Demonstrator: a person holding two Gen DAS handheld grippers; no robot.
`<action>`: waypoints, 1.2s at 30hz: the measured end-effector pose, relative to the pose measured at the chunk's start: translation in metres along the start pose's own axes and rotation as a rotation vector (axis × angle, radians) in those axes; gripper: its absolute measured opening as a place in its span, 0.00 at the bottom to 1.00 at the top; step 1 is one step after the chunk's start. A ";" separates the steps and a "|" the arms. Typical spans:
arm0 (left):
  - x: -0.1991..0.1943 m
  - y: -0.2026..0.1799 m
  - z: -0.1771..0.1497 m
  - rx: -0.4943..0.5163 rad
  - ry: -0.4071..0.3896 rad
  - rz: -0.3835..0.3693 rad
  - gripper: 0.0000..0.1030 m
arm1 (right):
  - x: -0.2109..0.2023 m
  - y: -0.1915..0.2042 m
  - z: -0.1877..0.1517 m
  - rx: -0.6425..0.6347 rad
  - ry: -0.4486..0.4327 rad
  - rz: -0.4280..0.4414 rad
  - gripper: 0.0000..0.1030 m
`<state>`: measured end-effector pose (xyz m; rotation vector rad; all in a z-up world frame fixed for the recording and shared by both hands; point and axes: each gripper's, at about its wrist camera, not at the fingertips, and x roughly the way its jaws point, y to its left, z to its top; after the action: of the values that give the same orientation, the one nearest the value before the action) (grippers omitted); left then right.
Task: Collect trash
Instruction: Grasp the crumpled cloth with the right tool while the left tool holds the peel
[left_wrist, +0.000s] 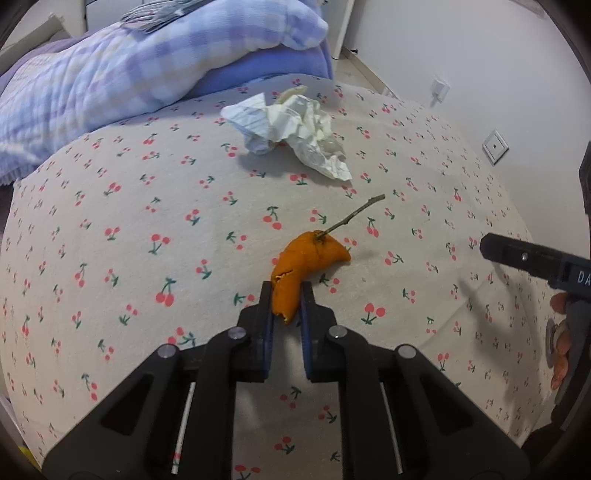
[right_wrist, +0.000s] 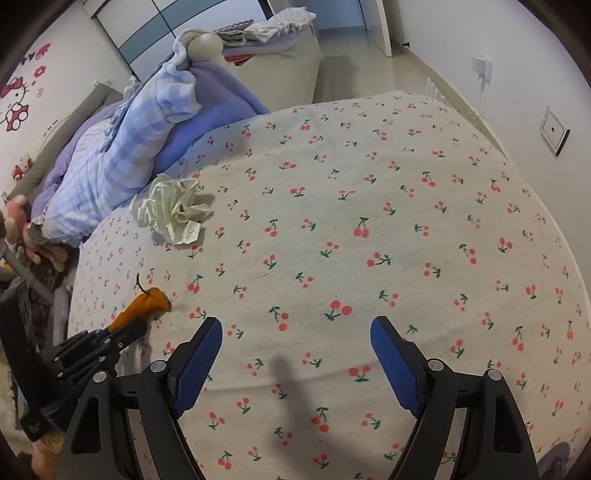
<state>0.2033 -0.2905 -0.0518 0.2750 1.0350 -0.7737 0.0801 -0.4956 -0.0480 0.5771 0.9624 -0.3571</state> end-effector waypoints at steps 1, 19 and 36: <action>-0.003 0.003 -0.002 -0.017 -0.005 0.008 0.13 | 0.001 0.001 0.000 0.000 0.002 0.007 0.81; -0.088 0.115 -0.068 -0.449 -0.072 0.083 0.12 | 0.050 0.100 0.027 -0.121 -0.019 0.063 0.81; -0.117 0.162 -0.085 -0.539 -0.101 0.083 0.12 | 0.109 0.161 0.062 -0.259 -0.078 -0.024 0.64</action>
<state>0.2254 -0.0773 -0.0188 -0.1814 1.0881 -0.4068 0.2641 -0.4089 -0.0650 0.3140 0.9236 -0.2685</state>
